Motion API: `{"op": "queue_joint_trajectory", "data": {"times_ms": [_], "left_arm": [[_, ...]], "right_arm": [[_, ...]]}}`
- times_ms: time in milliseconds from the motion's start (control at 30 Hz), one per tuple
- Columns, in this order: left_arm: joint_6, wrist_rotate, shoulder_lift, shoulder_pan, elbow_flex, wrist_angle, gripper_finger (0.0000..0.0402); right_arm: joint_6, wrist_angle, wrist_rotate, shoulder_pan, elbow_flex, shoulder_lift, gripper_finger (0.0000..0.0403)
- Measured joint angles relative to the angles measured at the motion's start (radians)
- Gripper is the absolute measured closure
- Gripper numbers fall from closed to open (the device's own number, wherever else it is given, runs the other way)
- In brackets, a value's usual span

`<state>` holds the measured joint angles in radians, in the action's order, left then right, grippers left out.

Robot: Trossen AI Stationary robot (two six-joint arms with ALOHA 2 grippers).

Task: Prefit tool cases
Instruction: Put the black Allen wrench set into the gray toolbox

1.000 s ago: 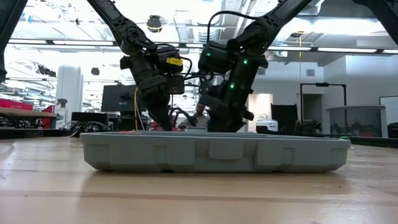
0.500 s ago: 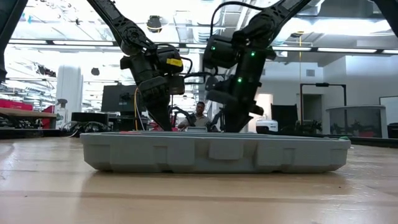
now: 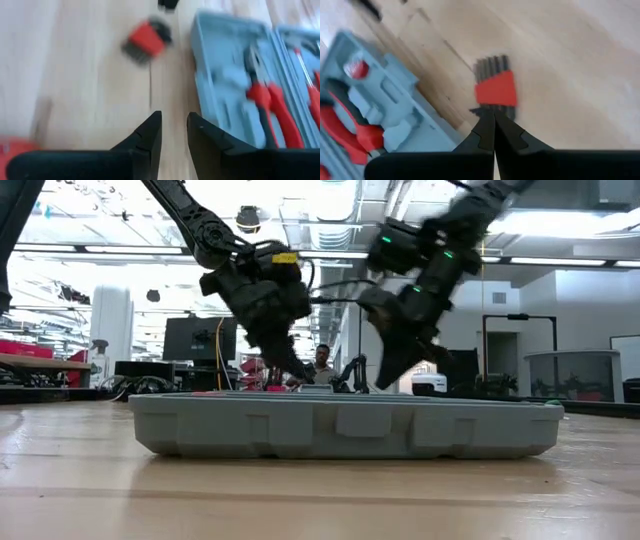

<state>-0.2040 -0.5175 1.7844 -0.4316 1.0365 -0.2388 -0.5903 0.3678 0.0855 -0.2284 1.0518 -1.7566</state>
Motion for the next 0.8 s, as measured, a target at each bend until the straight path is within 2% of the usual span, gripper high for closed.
{"op": "queue_joint_trajectory", "data": {"times_ms": [167, 333, 600, 800], "left_arm": [[0.118, 0.084, 0.000, 0.037, -0.004, 0.201, 0.0320], [0.180, 0.162, 0.028, 0.051, 0.003, 0.272, 0.0320], [0.253, 0.153, 0.190, 0.076, 0.075, 0.190, 0.0320], [0.289, 0.155, 0.227, 0.096, 0.130, 0.146, 0.0320]], "right_arm": [[-0.224, -0.306, 0.073, -0.071, -0.279, 0.160, 0.0392], [-0.345, -0.458, 0.075, -0.103, -0.443, 0.224, 0.0336], [-0.402, -0.639, 0.110, -0.106, -0.469, 0.127, 0.0227], [-0.416, -0.712, 0.195, -0.108, -0.466, 0.049, 0.0189]]}}
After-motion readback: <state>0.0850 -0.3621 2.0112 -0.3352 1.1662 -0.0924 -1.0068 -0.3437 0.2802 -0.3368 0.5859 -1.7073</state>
